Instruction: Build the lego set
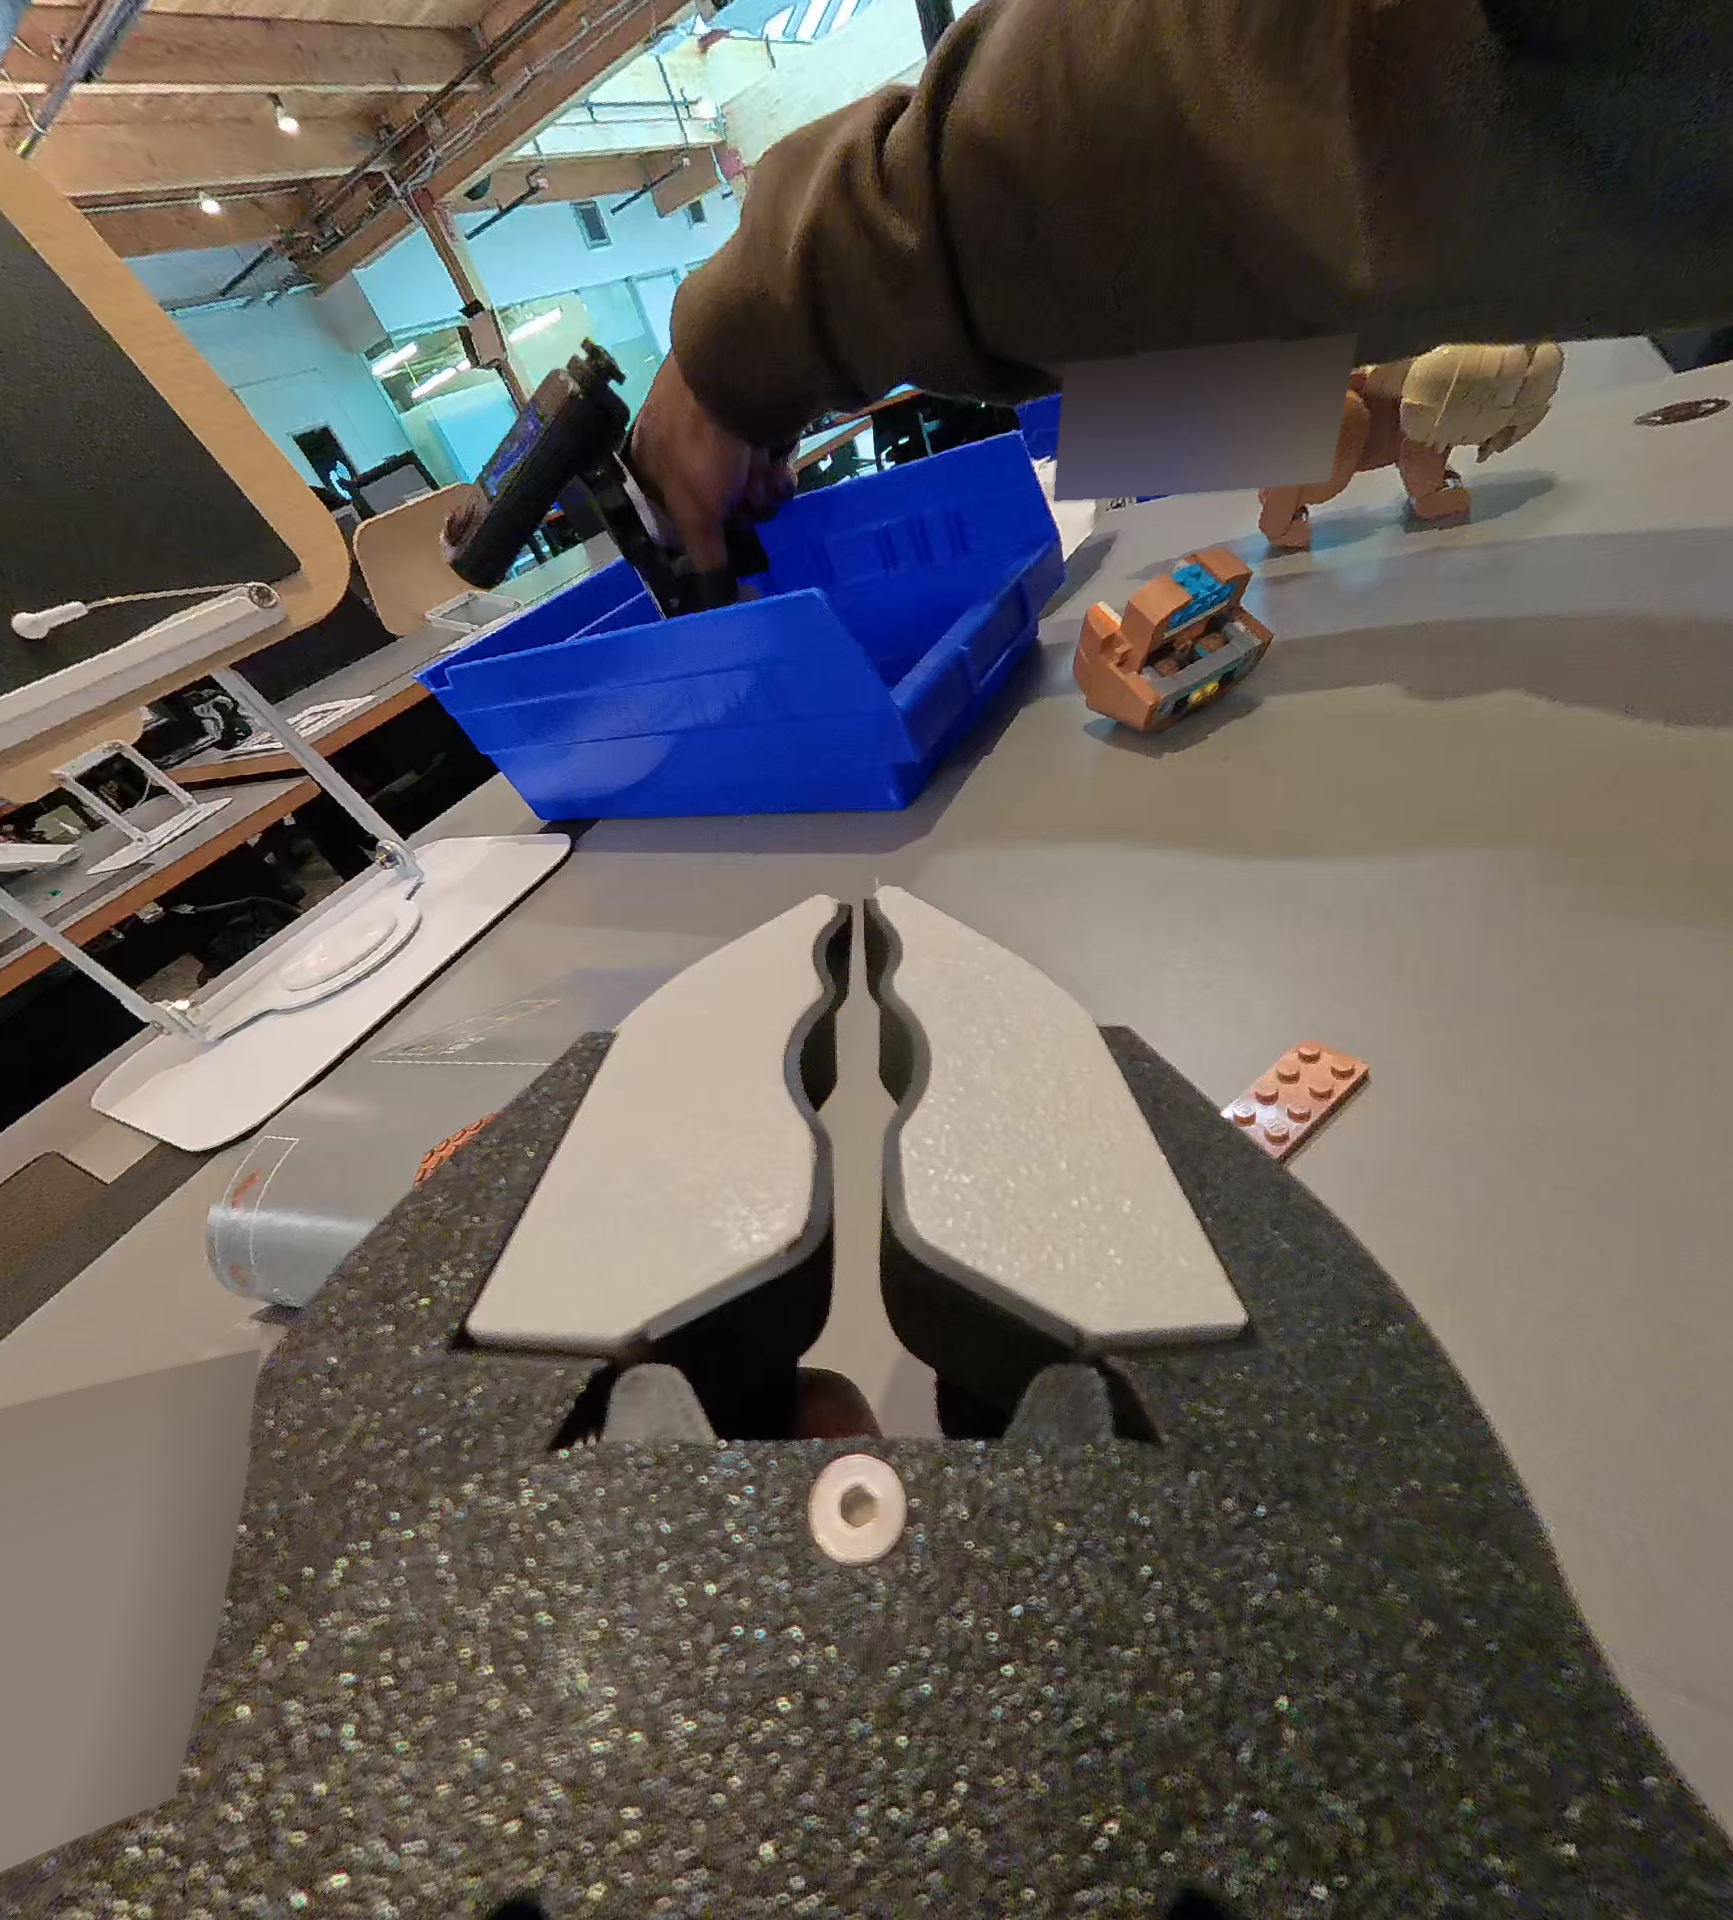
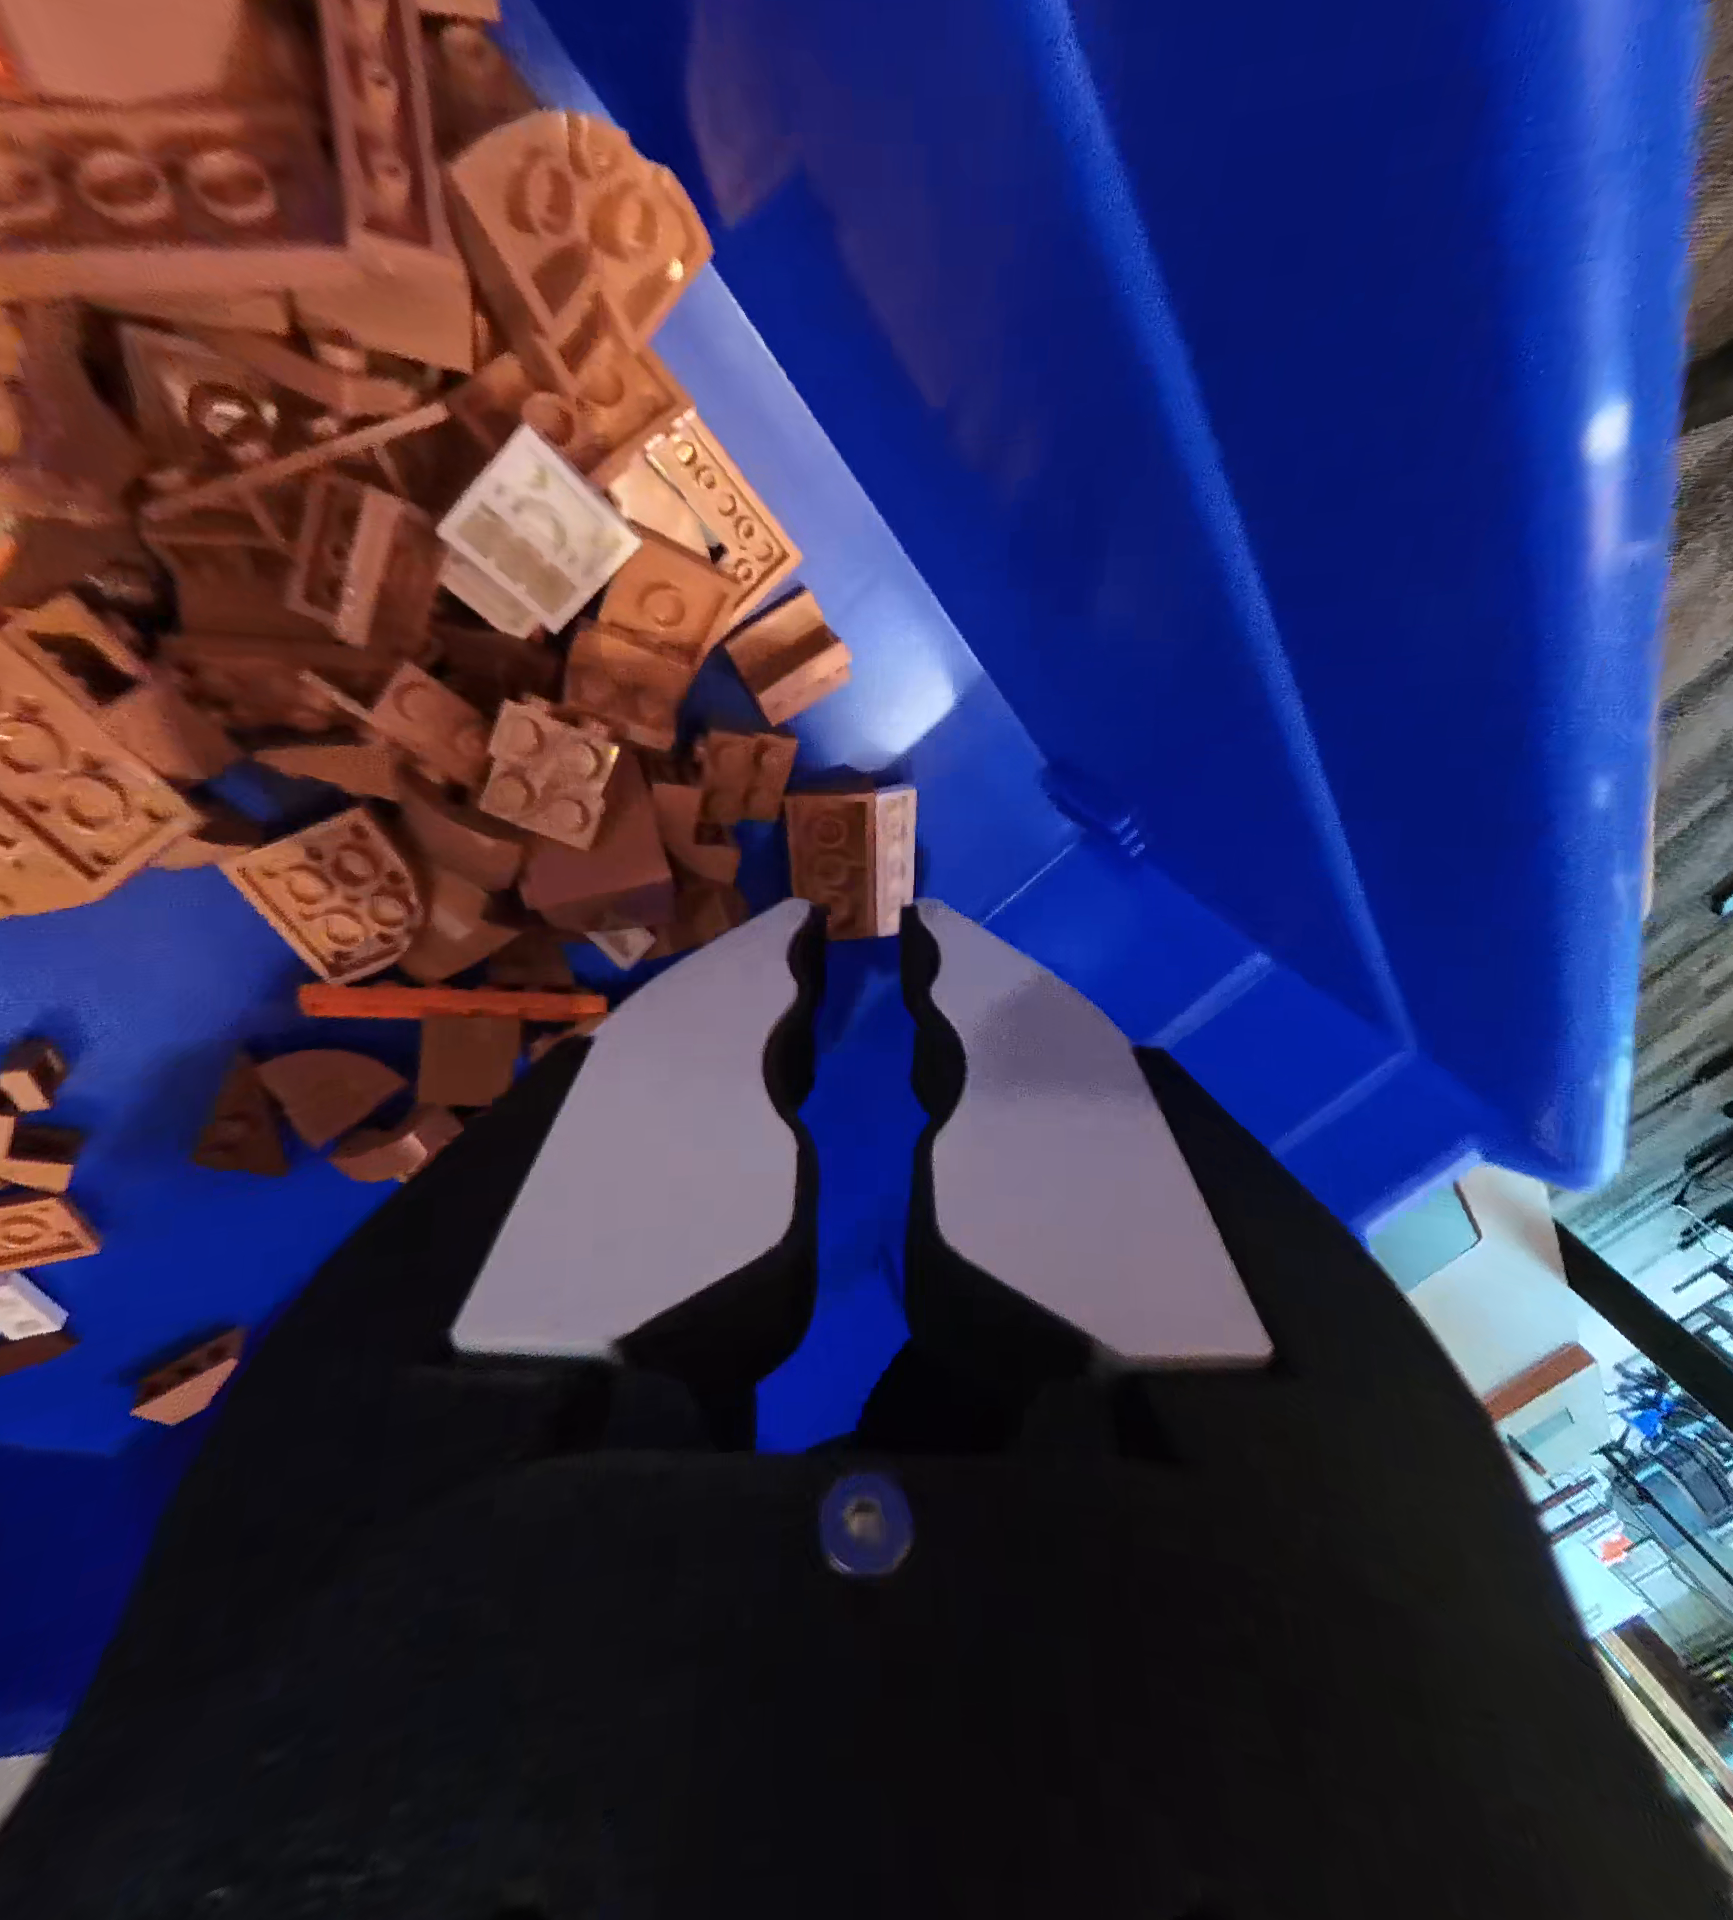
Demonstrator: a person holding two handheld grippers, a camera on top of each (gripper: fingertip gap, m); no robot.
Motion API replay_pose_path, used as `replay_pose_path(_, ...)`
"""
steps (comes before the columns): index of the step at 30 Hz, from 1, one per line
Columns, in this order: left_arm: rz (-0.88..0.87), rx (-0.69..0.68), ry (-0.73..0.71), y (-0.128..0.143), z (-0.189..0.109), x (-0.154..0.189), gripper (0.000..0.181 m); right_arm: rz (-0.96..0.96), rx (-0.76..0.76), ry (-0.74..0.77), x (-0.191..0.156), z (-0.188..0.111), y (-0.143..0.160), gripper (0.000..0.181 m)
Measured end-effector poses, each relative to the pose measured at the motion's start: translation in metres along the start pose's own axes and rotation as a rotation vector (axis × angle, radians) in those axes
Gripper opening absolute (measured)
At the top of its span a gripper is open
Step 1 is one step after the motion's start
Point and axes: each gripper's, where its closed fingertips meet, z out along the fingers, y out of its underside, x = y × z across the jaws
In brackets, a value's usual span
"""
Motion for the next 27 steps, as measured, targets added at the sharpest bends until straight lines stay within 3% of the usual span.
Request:
replay_pose_path(5, 0.001, -0.006, -0.002, 0.0008, 0.0009, -0.0002, 0.002, -0.037, -0.043, -0.023, -0.0006, 0.0104, 0.002, 0.019)
replay_pose_path(10, 0.002, -0.007, -0.004, 0.001, 0.0014, -0.0006, 0.002, -0.076, -0.059, -0.029, -0.0038, 0.0105, 0.0007, 0.011)
replay_pose_path(14, 0.006, -0.008, -0.002, 0.0011, 0.0015, 0.0, 0.002, -0.065, -0.062, -0.069, -0.0083, 0.0105, 0.0007, 0.02)
replay_pose_path(27, 0.006, -0.008, -0.003, 0.0011, 0.0023, -0.0006, 0.002, -0.043, -0.065, -0.078, -0.0077, 0.0102, -0.0006, 0.016)
